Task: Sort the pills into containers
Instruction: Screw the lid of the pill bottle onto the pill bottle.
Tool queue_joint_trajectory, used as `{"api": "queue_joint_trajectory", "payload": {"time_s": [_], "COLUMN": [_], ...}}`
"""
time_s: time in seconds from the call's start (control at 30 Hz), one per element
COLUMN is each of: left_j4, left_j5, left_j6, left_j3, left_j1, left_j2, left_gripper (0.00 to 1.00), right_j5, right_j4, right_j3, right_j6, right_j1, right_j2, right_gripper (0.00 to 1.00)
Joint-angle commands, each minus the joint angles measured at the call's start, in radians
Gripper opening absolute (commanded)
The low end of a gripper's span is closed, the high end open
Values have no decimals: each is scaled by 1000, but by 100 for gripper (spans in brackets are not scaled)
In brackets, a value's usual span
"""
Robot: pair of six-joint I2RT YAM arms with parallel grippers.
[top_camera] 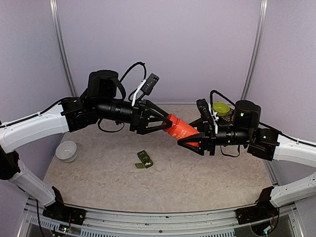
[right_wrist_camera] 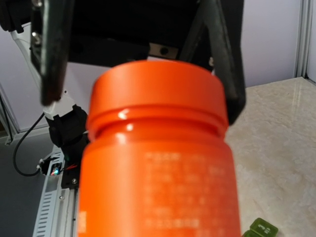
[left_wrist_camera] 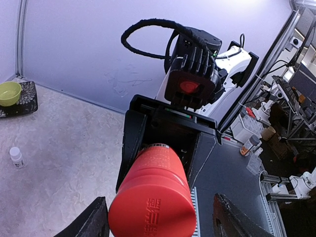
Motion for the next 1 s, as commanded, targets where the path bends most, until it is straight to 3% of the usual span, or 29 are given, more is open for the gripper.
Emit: {"api": "queue_joint_trajectory", "payload": {"time_s": [0.0,0.27,0.73,0.97], "left_j4": [-6,-26,-16,126], "left_j5": [18,1,-5,-33], "left_j6": [13,22,27,-92], "left_j3": [35,41,27,-43], "left_j1": [-8,-8,-7,-7], "left_j2": [9,18,9,-16], "left_gripper": [70,71,40,37], "right_j5": [-13,-20,-17,14], "right_j4": [19,25,27,48], "right_j3": [12,13,11,-16], "right_j6": [5,9,6,-36], "right_j1": [6,6,7,7], "right_j2": [0,3,10,-1], "right_gripper": [0,0,0,0]}}
